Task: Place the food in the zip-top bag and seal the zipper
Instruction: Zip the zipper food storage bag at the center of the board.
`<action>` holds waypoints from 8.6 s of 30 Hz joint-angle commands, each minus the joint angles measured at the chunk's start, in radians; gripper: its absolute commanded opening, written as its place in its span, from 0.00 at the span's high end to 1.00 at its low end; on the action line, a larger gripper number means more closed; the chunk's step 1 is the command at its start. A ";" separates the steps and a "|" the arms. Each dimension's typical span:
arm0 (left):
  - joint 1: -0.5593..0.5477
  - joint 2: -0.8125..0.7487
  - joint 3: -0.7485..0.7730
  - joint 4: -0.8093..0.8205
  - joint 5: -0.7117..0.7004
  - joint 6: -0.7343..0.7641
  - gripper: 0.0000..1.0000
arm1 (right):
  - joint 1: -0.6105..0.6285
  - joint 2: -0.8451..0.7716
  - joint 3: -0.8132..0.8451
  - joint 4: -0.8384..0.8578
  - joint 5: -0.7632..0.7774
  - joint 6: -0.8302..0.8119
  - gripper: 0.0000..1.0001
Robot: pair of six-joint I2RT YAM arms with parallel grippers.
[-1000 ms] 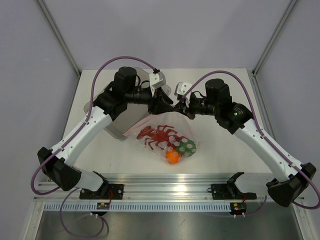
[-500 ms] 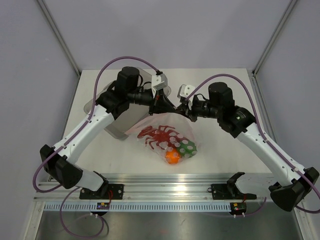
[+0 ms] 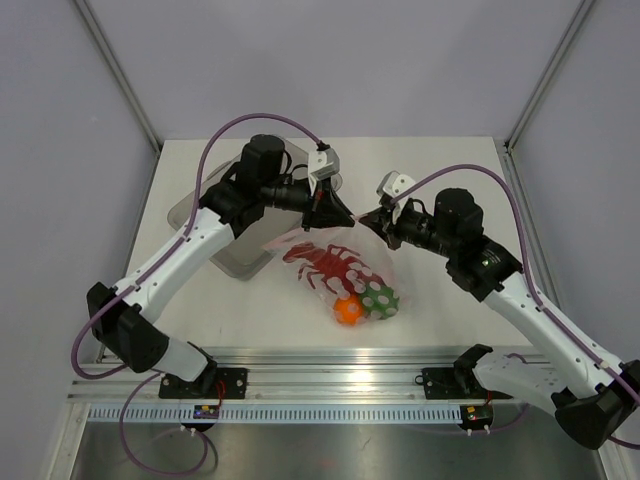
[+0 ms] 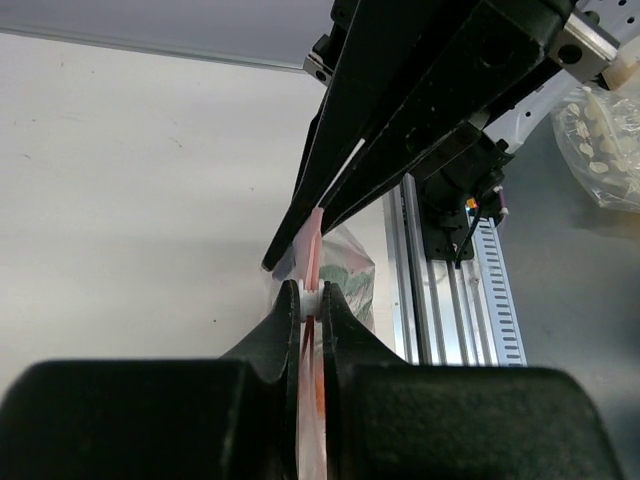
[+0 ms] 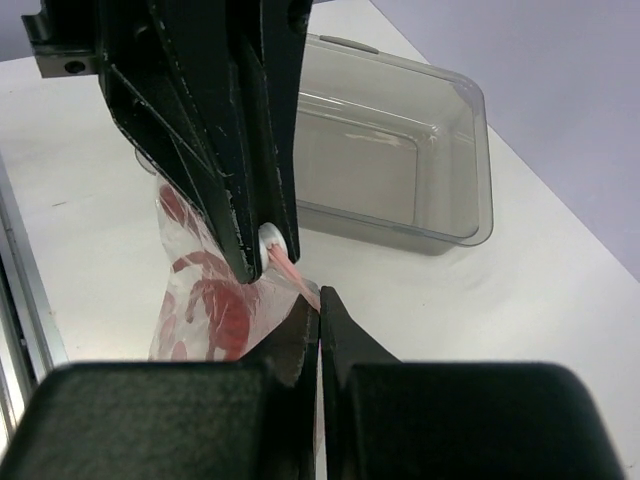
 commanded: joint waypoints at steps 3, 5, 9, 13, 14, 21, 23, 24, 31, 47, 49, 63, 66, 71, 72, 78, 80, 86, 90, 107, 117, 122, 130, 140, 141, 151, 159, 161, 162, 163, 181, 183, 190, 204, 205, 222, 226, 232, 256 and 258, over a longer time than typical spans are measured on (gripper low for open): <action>0.002 -0.061 -0.052 0.047 -0.074 -0.024 1.00 | -0.013 -0.054 0.007 0.160 0.098 0.045 1.00; 0.003 -0.067 -0.052 0.032 -0.100 -0.008 1.00 | -0.015 -0.062 -0.002 0.164 0.154 0.053 1.00; 0.017 -0.085 -0.085 0.018 -0.131 0.014 1.00 | -0.034 -0.089 -0.030 0.183 0.254 0.068 1.00; 0.045 -0.084 -0.105 0.013 -0.146 0.022 1.00 | -0.065 -0.134 -0.056 0.186 0.271 0.073 1.00; 0.056 -0.084 -0.107 0.004 -0.148 0.025 1.00 | -0.071 -0.140 -0.061 0.186 0.276 0.073 1.00; 0.115 -0.102 -0.125 -0.010 -0.162 0.029 1.00 | -0.133 -0.190 -0.093 0.148 0.369 0.034 1.00; 0.147 -0.110 -0.133 -0.010 -0.159 0.026 1.00 | -0.156 -0.207 -0.105 0.146 0.411 0.027 1.00; 0.160 -0.116 -0.136 -0.011 -0.156 0.026 1.00 | -0.162 -0.215 -0.120 0.152 0.431 0.025 1.00; 0.224 -0.142 -0.150 -0.036 -0.153 0.034 1.00 | -0.212 -0.252 -0.162 0.161 0.457 0.045 1.00; 0.309 -0.176 -0.214 0.030 -0.079 -0.020 1.00 | -0.223 -0.351 -0.252 0.129 0.472 0.137 1.00; 0.304 -0.177 -0.214 0.050 -0.058 -0.044 1.00 | -0.222 -0.353 -0.249 0.126 0.462 0.143 1.00; 0.194 -0.183 -0.127 0.030 -0.100 -0.040 1.00 | -0.222 -0.205 0.256 -0.449 0.061 -0.039 0.51; 0.189 -0.174 -0.113 0.024 -0.094 -0.037 1.00 | -0.220 -0.087 0.413 -0.578 -0.068 -0.092 0.51; 0.181 -0.170 -0.098 0.021 -0.082 -0.035 1.00 | -0.197 0.061 0.543 -0.600 -0.143 -0.153 0.43; 0.180 -0.167 -0.096 0.020 -0.079 -0.034 1.00 | -0.182 0.110 0.562 -0.600 -0.140 -0.156 0.40; 0.178 -0.148 -0.076 0.000 -0.068 -0.023 1.00 | 0.051 0.309 0.666 -0.603 0.021 -0.211 0.31; 0.178 -0.145 -0.072 -0.003 -0.067 -0.021 1.00 | 0.059 0.357 0.688 -0.595 -0.006 -0.207 0.30; 0.178 -0.134 -0.056 -0.025 -0.057 -0.001 1.00 | 0.071 0.425 0.686 -0.558 -0.019 -0.211 0.27; 0.178 -0.131 -0.055 -0.023 -0.053 -0.001 1.00 | 0.073 0.455 0.691 -0.535 0.007 -0.208 0.30; 0.178 -0.125 -0.012 -0.115 -0.062 0.055 1.00 | 0.085 0.348 0.691 -0.508 -0.098 -0.182 0.50; 0.178 -0.124 -0.001 -0.135 -0.048 0.074 1.00 | 0.114 0.441 0.699 -0.483 -0.039 -0.294 0.27; 0.178 -0.119 0.003 -0.138 -0.025 0.078 1.00 | 0.114 0.497 0.719 -0.480 -0.017 -0.329 0.25; 0.178 -0.114 0.010 -0.151 -0.019 0.088 1.00 | 0.114 0.524 0.748 -0.504 -0.016 -0.345 0.60; 0.178 -0.113 0.005 -0.183 -0.068 0.109 1.00 | 0.113 0.446 0.656 -0.454 -0.008 -0.316 1.00; 0.178 -0.114 0.003 -0.189 -0.073 0.114 1.00 | 0.114 0.436 0.630 -0.431 0.000 -0.313 1.00; 0.211 -0.147 -0.026 -0.183 -0.091 0.118 1.00 | 0.114 0.331 0.507 -0.382 0.007 -0.294 1.00; 0.241 -0.163 -0.018 -0.214 -0.090 0.144 1.00 | 0.114 0.288 0.447 -0.350 -0.014 -0.260 1.00; 0.244 -0.171 -0.036 -0.203 -0.085 0.141 1.00 | 0.114 0.279 0.433 -0.342 -0.014 -0.254 1.00; 0.244 -0.171 -0.043 -0.197 -0.084 0.140 1.00 | 0.114 0.277 0.429 -0.336 -0.017 -0.253 1.00; 0.244 -0.171 -0.046 -0.195 -0.081 0.138 1.00 | 0.114 0.276 0.426 -0.334 -0.020 -0.250 1.00; 0.267 -0.162 -0.084 -0.208 -0.107 0.154 1.00 | 0.110 0.245 0.363 -0.296 0.007 -0.224 1.00; 0.270 -0.162 -0.086 -0.206 -0.107 0.154 1.00 | 0.104 0.241 0.358 -0.299 0.006 -0.222 1.00; 0.272 -0.153 -0.083 -0.125 -0.081 0.073 0.94 | 0.102 0.236 0.354 -0.288 -0.023 -0.205 1.00; 0.281 -0.291 -0.314 0.226 -0.110 -0.182 0.30 | 0.102 0.224 0.334 -0.233 -0.017 -0.170 1.00; 0.271 -0.298 -0.379 0.331 -0.142 -0.254 0.28 | 0.102 0.224 0.334 -0.228 -0.017 -0.164 1.00; 0.138 -0.266 -0.507 0.687 -0.171 -0.354 0.47 | 0.102 0.234 0.341 -0.233 -0.026 -0.147 1.00; 0.137 -0.257 -0.498 0.688 -0.168 -0.351 0.53 | 0.102 0.234 0.343 -0.234 -0.026 -0.147 1.00; 0.137 -0.257 -0.492 0.705 -0.166 -0.374 0.53 | 0.100 0.239 0.341 -0.239 -0.026 -0.148 1.00; 0.131 -0.236 -0.457 0.708 -0.100 -0.409 0.61 | 0.102 0.251 0.344 -0.251 -0.032 -0.144 1.00; 0.131 -0.236 -0.458 0.707 -0.093 -0.409 0.62 | 0.102 0.253 0.344 -0.254 -0.037 -0.145 1.00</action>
